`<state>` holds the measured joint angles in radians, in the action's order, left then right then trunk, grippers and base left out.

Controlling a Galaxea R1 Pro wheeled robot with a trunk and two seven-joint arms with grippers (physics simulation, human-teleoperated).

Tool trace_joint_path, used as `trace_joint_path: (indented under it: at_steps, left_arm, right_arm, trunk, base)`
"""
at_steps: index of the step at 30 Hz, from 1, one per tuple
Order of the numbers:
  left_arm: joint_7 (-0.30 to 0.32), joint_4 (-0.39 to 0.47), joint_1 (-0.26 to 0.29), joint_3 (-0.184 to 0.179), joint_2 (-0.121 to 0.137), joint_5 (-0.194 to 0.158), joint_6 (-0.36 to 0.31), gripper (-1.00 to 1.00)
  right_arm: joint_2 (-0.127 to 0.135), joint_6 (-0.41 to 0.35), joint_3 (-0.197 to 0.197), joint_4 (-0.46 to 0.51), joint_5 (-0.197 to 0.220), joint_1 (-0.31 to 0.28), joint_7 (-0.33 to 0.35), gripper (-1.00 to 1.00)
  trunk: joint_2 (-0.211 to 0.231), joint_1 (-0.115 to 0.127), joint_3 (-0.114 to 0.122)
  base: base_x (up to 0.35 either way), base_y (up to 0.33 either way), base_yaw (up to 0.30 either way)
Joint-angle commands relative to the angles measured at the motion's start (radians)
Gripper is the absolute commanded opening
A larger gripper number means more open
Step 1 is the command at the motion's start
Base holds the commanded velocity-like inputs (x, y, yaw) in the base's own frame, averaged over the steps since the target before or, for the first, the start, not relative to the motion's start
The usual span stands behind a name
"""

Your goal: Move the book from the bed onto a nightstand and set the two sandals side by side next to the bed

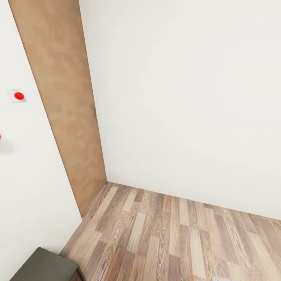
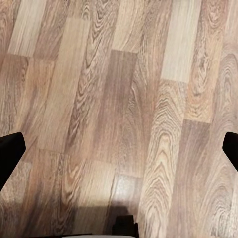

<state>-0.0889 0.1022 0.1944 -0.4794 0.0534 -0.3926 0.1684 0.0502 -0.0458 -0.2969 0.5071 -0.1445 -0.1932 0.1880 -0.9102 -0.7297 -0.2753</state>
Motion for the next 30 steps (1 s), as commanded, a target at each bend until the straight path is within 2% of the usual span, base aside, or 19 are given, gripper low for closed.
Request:
trace_joint_path:
  at_steps: [1, 14, 30]
  left_arm:
    - [-0.004, 0.001, 0.0, -0.009, 0.0, -0.007, 0.002, 1.0]
    - [-0.01, 0.001, 0.0, -0.008, 0.0, -0.008, 0.002, 1.0]
    - [-0.011, -0.003, -0.029, -0.007, -0.006, -0.008, 0.0, 1.0]
  right_arm:
    - [-0.001, -0.005, -0.008, 0.002, -0.01, -0.001, 0.009, 1.0]
    - [-0.001, -0.005, -0.008, 0.002, -0.01, 0.0, 0.008, 1.0]
    - [-0.003, -0.005, -0.007, -0.006, -0.01, 0.0, 0.007, 1.0]
  trunk:
    - [-0.001, 0.0, -0.001]
    - [-0.001, 0.0, -0.001]
    - [-0.001, 0.0, -0.001]
  base:
    - [0.01, 0.0, 0.0]
    - [0.003, 0.0, -0.014]
    - [0.0, 0.0, -0.222]
